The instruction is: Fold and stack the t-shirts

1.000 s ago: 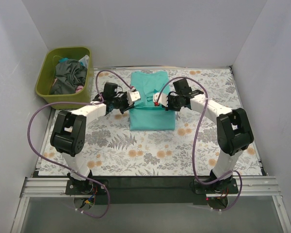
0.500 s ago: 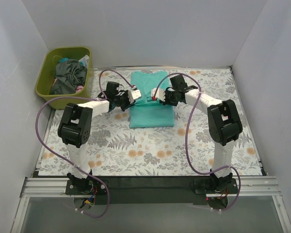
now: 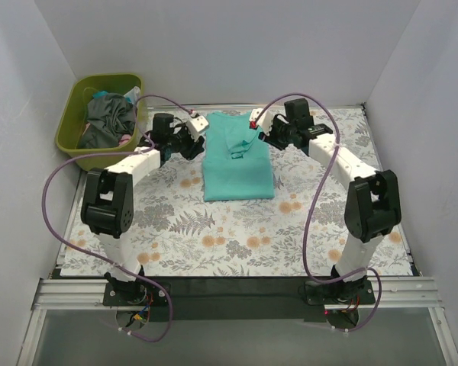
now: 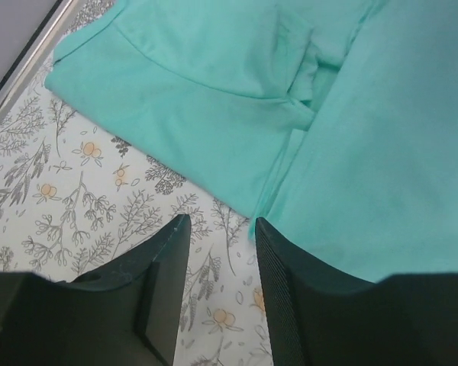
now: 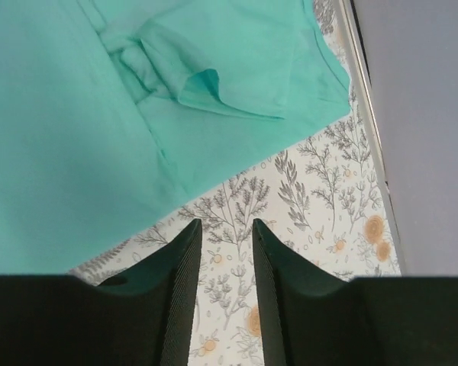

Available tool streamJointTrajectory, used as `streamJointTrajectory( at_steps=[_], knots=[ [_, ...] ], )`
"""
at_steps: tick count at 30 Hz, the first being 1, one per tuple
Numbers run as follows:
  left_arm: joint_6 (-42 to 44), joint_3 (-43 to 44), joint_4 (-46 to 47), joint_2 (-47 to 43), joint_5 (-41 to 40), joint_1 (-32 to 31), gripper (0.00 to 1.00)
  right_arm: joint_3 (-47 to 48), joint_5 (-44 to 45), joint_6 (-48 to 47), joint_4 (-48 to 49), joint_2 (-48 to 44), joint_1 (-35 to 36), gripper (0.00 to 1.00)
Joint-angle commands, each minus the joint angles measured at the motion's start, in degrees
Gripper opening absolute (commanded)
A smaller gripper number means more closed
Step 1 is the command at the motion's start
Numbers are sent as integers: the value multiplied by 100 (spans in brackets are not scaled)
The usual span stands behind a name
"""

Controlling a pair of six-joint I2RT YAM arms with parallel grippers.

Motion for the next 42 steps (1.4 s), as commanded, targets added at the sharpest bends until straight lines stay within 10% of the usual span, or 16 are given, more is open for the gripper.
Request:
streamJointTrajectory(
  at_steps=[1,16,29,42],
  knots=[
    [-978,75,-607,-846,673,62,37,-223,-735,919,-308,-486,-7,33],
    [-6331,-1234,1412,-13,2881,53,33,-373,-4095,3899,-495,726,-297,23],
    [-6254,-1858,948,806,2248,53,31,-1822,-3621,4173,209,1413,-341,19],
    [-4094,-2571,-932,-2146,2293,53,38,-2677,-3966,3655,-722,-1135,-279,32]
  ],
)
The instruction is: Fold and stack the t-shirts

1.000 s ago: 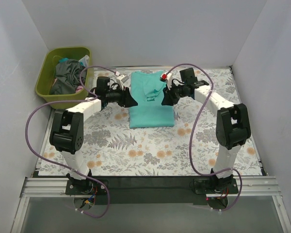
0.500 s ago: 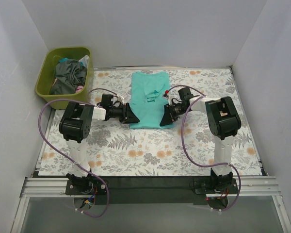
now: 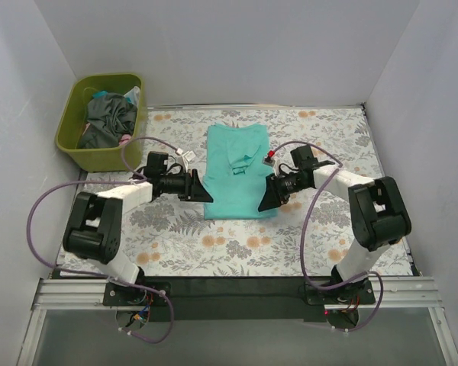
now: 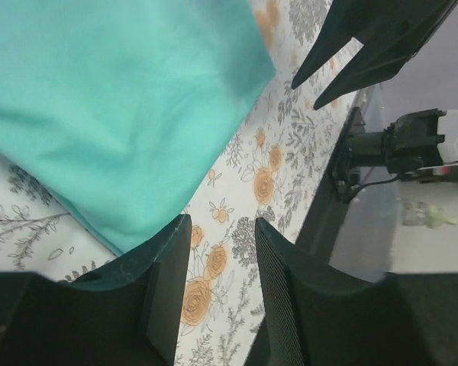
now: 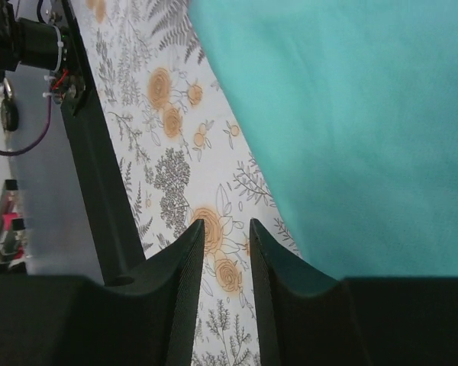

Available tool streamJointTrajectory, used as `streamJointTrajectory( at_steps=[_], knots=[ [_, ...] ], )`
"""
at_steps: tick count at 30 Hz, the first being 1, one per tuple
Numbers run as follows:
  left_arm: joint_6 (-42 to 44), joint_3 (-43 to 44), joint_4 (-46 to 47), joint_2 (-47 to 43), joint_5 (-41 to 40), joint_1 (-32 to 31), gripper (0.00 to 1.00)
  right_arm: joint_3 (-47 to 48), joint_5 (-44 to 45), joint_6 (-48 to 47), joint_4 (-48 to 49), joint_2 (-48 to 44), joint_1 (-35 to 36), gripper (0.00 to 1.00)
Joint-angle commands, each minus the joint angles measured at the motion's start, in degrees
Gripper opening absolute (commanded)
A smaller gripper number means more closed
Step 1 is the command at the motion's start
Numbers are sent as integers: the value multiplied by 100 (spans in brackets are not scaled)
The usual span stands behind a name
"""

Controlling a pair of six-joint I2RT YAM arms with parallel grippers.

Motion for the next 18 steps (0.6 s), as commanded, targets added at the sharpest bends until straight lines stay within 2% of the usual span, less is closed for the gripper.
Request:
streamJointTrajectory(
  at_steps=[1,2,3,6,9,12,15,18],
  knots=[
    [1251,212,-784,-847,-441,-8,38,370,206,-461,-440,-751,-32,34],
    [1479,255,-881,-874,-566,-8,39,441,399,-522,-432,-796,-41,35],
    [1577,386,-917,-822,-680,-8,39,633,949,-575,-423,-823,-50,37],
    [1657,912,-934,-313,-1102,-8,41,1150,1839,-699,-396,-325,-137,41],
    [1841,1414,-1014,248,-1366,-8,45,1495,2323,-857,-388,63,-252,43],
    [2139,1925,-1022,697,-1655,-8,50,1943,2676,-945,-379,494,-287,47],
    [2455,2277,-1066,988,-1867,-8,51,2348,2852,-989,-379,829,-305,54],
    [2632,2470,-1101,1296,-1964,-8,51,2612,2792,-980,-379,1171,-323,55]
  ],
)
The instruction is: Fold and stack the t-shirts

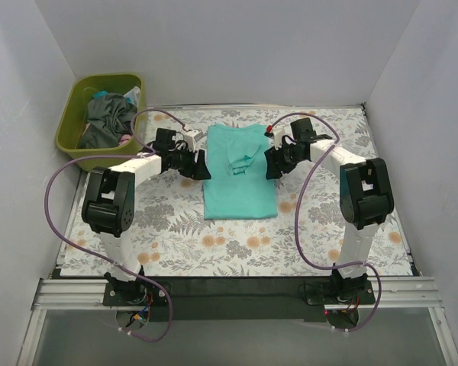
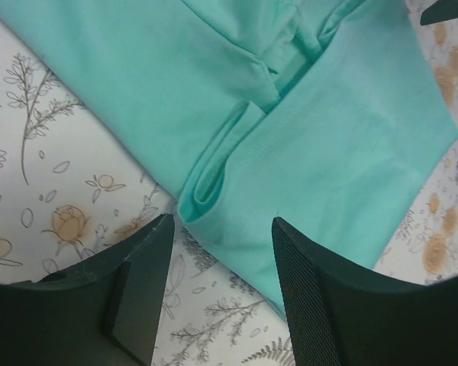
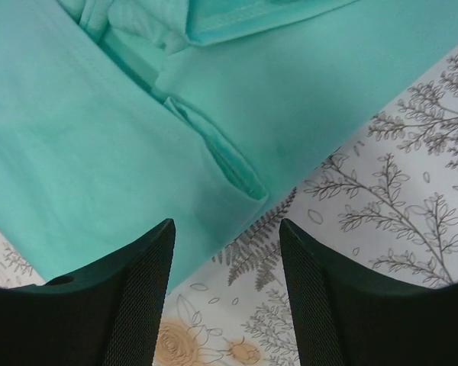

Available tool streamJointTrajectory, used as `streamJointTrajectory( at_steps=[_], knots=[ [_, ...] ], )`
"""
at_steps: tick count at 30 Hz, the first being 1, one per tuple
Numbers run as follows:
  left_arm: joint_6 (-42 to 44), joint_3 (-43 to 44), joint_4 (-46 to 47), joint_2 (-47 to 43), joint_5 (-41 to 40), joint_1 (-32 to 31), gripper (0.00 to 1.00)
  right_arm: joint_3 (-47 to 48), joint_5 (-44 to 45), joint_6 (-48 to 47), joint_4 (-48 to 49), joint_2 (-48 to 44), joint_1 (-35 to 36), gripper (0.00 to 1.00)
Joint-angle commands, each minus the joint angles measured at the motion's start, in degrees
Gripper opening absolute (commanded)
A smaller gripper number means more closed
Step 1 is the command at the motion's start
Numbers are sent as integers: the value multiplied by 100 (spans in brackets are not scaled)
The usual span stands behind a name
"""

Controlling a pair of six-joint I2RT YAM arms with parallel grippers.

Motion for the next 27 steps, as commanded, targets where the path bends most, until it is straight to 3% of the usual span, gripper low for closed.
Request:
streamJointTrajectory(
  at_steps=[1,9,15,16,20,27],
  knots=[
    [487,300,-92,138,-286,-6,51,481,156,-106,-16,188,-4,54],
    [557,476,-92,446,-251,-6,47,736,24,-62,-25,584,-4,46],
    [539,643,-127,605,-84,-6,34,728,-204,-44,-42,611,-3,24],
    [548,652,-127,605,-75,-6,31,728,-222,-53,-51,602,-12,15],
    [557,696,-118,570,74,-6,13,745,-389,-97,-43,532,-74,2],
    [645,792,14,500,224,3,0,991,-688,-220,-34,575,-240,1]
  ],
)
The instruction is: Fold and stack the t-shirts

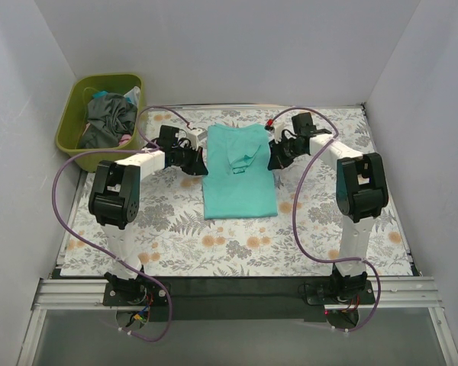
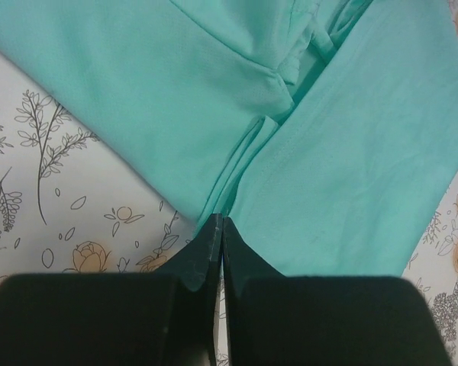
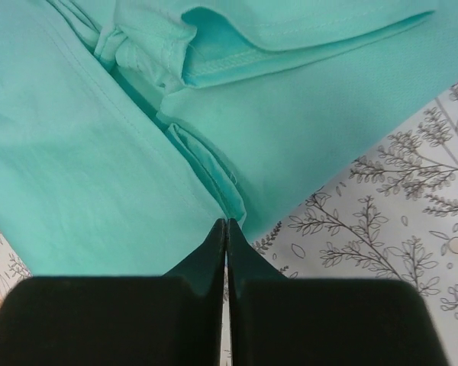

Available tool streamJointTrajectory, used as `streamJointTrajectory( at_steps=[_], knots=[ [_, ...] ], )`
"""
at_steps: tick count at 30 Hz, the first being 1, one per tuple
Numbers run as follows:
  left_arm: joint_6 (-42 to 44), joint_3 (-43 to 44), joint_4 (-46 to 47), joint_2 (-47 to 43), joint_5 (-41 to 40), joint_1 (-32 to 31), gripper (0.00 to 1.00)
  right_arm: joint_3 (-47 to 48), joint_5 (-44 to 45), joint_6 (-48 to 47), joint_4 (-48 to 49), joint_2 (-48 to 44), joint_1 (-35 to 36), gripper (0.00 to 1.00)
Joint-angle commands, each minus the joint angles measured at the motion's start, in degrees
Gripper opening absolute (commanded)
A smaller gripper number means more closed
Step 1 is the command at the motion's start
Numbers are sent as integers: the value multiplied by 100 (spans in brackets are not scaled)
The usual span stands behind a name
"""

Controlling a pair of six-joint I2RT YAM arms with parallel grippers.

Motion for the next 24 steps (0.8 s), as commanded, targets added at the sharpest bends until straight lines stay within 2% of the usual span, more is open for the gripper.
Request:
streamJointTrajectory(
  at_steps=[1,10,14,15,18,24],
  knots=[
    [105,257,162,-115,183,12,0,405,-319,-130,-7,-1,-118,1],
    [53,468,409,69,139,56,0,678,-425,-139,-7,244,-215,1],
    [70,565,146,193,235,56,29,678,-425,-122,-16,333,-215,1],
    [87,565,67,202,244,56,33,669,-416,-122,-16,333,-215,1],
    [158,390,-75,158,148,56,38,661,-416,-122,-16,333,-215,1],
    [149,126,-163,96,121,56,39,625,-407,-122,-16,324,-215,1]
  ],
)
